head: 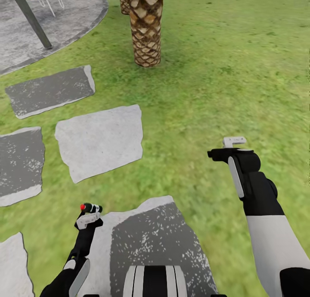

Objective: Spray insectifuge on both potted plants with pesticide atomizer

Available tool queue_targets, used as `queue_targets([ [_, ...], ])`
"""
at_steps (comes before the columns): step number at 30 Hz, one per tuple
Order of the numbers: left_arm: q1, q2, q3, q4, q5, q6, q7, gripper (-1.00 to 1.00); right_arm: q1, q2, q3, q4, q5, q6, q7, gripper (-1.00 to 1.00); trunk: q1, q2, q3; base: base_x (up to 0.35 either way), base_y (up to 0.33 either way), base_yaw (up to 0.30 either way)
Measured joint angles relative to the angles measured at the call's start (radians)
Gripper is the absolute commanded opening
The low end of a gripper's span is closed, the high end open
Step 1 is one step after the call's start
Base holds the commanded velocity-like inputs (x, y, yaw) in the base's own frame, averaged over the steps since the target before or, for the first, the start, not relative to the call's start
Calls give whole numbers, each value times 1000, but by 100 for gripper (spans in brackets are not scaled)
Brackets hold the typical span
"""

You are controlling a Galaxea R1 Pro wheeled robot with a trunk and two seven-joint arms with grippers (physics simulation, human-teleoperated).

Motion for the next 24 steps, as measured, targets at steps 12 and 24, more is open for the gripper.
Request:
queue_targets([
  [12, 85, -7, -8, -259, -206, 203, 174, -100, 148, 43, -6, -15, -38, -27, 155, 100, -5, 3, 46, 0, 0, 0],
  [24, 233, -1, 0, -614, -202, 497, 175, -100, 196, 38, -131, -25, -32, -80, 175, 100, -11, 6, 93, 0, 0, 0],
])
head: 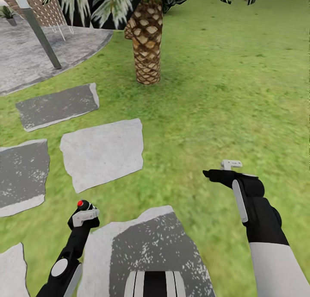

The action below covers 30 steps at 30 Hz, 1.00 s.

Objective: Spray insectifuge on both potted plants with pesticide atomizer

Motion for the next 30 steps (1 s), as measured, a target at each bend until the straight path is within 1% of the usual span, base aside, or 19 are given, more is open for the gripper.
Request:
queue_targets([
  [3, 18, -1, 0, -48, 1, 30, -1, -100, 0, 0, 1, 0, -1, 3, 1, 100, -1, 1, 12, 0, 0, 0],
  [7, 26, -1, -1, -65, 2, 44, -9, -100, 0, 0, 2, 1, -1, 7, 0, 100, -3, 2, 27, 0, 0, 0],
  [12, 27, -1, 1, -67, 3, 47, -79, -100, 2, -4, 2, 4, 1, 15, 2, 100, -5, 3, 46, 0, 0, 0],
  [16, 27, -1, 3, -67, 4, 46, -145, -100, 4, -4, 9, 2, 0, 18, 3, 100, -7, 4, 62, 0, 0, 0],
  [19, 27, -1, 3, -67, 5, 46, -192, -100, 4, -1, 15, -1, -1, 51, 6, 100, -9, 4, 73, 0, 0, 0],
  [21, 26, -1, 4, -67, 6, 45, -210, -100, 4, 4, 38, -1, -6, 61, 7, 100, -9, 5, 81, 0, 0, 0],
  [24, 26, -1, 4, -67, 6, 46, -218, -100, 4, 7, 106, -2, -10, 70, 8, 100, -11, 6, 93, 0, 0, 72],
  [25, 26, -1, 4, -67, 5, 46, -219, -100, 4, 7, 120, -3, -9, 70, 8, 100, -11, 6, 97, 0, 0, 174],
  [27, 27, -1, 3, -67, 5, 46, -227, -100, 4, 7, 137, -3, -9, 71, 8, 100, -12, 6, 104, 0, 0, 226],
  [30, 27, -1, 4, -67, 6, 46, -259, -100, 4, 6, 143, -4, -8, 69, 8, 100, -13, 7, 116, 0, 0, 257],
])
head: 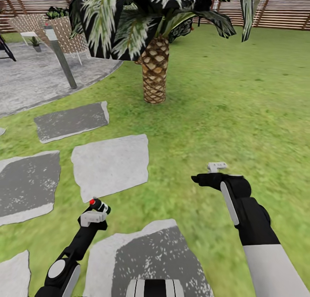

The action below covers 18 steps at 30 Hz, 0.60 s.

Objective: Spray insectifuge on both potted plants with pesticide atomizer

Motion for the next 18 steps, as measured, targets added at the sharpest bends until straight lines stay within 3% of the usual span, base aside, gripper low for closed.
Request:
queue_targets([
  [18, -1, -3, 0, 2, -2, 2, -11, -100, 0, -2, 2, -4, 0, -2, -2, 100, -8, 4, 70, 0, 0, 267],
])
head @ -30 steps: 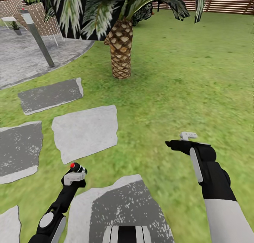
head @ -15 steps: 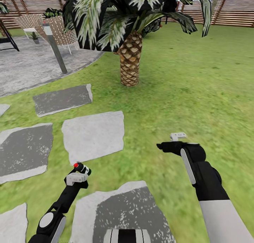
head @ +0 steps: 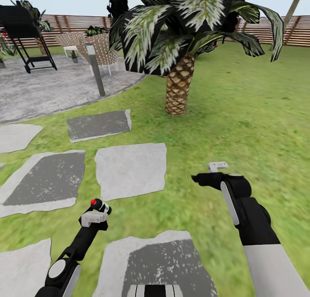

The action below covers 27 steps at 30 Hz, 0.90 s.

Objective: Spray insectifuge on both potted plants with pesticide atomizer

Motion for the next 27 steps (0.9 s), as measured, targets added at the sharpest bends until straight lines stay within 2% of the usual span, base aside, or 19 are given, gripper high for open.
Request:
queue_targets([
  [6, 0, -7, 5, 10, 1, 14, 5, -100, 0, 0, -1, 0, 0, -1, 0, 100, -3, 1, 23, 0, 0, 268],
  [9, 0, -12, 47, 12, 2, 14, 12, -100, 0, 0, -1, 0, 0, -2, -1, 100, -4, 2, 35, 0, 0, 268],
  [12, 0, -16, 67, 11, 2, 15, 66, -100, 0, 0, 0, 0, 0, -3, -1, 100, -5, 3, 46, 0, 0, 268],
  [15, 0, -24, 65, 6, 0, 7, 128, -100, 0, 0, 0, 0, 1, -3, -2, 100, -7, 3, 58, 0, 0, 268],
  [17, 0, -33, 65, 5, 0, 14, 139, -100, 0, 0, 0, 1, 2, -3, -2, 100, -8, 4, 66, 0, 0, 268],
  [21, 0, -53, 63, 0, -5, 76, 149, -100, 0, 1, 1, 1, 6, -3, -3, 100, -9, 5, 81, 0, 0, 268],
  [24, 0, -59, 59, -2, -6, 153, 150, -100, 0, 1, 1, 2, 6, -3, -3, 100, -11, 6, 93, 0, 0, 268],
  [26, 0, -63, 34, -3, -6, 205, 152, -100, 0, 2, 2, 2, 6, -3, -3, 100, -12, 6, 101, 0, 0, 268],
  [27, 0, -66, 9, -3, -3, 228, 164, -100, 0, 2, 2, 3, 6, -3, -3, 100, -12, 6, 104, 0, 0, 268],
])
